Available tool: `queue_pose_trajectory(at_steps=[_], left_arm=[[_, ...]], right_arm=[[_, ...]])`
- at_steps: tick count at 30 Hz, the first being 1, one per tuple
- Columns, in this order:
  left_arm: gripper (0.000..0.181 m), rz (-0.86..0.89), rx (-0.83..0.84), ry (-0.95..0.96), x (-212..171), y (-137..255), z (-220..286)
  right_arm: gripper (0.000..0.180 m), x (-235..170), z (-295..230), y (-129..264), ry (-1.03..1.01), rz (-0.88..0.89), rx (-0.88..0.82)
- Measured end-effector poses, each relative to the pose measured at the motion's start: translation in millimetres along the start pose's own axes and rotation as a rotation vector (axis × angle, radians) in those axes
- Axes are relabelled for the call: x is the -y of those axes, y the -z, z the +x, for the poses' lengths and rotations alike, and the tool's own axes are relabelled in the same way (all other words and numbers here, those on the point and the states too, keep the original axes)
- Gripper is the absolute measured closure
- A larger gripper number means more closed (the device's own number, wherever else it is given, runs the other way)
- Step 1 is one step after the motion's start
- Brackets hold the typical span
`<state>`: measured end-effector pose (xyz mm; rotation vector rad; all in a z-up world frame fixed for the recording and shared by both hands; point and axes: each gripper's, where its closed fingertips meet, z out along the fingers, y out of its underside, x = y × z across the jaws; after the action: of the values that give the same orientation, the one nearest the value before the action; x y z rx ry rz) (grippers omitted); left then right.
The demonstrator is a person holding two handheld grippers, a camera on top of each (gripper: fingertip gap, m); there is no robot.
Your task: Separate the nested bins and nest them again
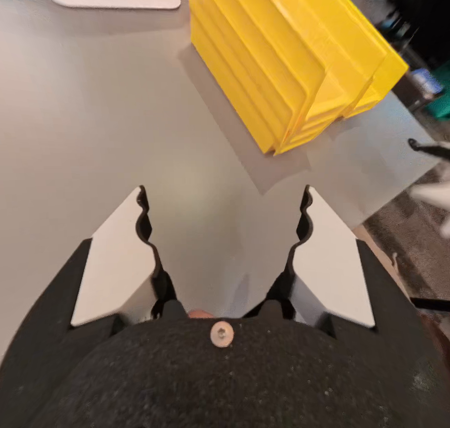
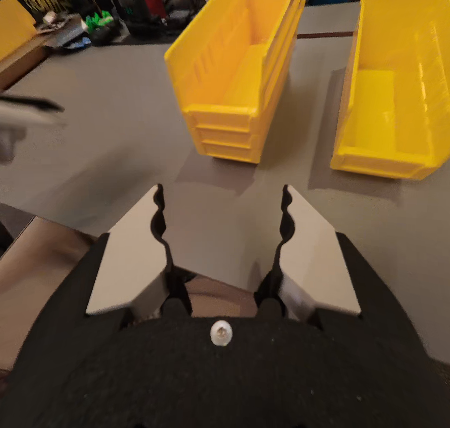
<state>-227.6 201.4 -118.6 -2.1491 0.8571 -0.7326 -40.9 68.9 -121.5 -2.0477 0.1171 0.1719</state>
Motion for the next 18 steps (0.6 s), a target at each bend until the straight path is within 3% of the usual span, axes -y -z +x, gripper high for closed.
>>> queue_pose_trajectory(at_steps=[3, 7, 9, 14, 18], left_arm=[[0.055, -0.096, 0.001, -0.017, 60.9, -39.5, 31.6], [0.055, -0.289, -0.070, 0.175, 133.5, -99.7, 75.7], [0.052, -0.336, 0.034, 0.183, 159.4, -128.6, 73.3], [0.049, -0.522, 0.311, 0.215, 161.7, -177.7, 50.5], [0.047, -0.566, 0.312, 0.266, 158.2, -203.6, 63.4]], right_arm=[[0.086, -16.2, -20.4, 11.6, 0.044, 0.046, 0.039], [0.087, -34.0, -19.9, 7.4, 0.169, -0.027, 0.019], [0.088, -41.6, -20.0, 2.9, 0.175, -0.035, 0.027], [0.088, -47.8, -24.9, -4.4, 0.153, -0.060, 0.080], [0.088, -50.3, -23.3, -5.2, 0.072, -0.079, 0.137]])
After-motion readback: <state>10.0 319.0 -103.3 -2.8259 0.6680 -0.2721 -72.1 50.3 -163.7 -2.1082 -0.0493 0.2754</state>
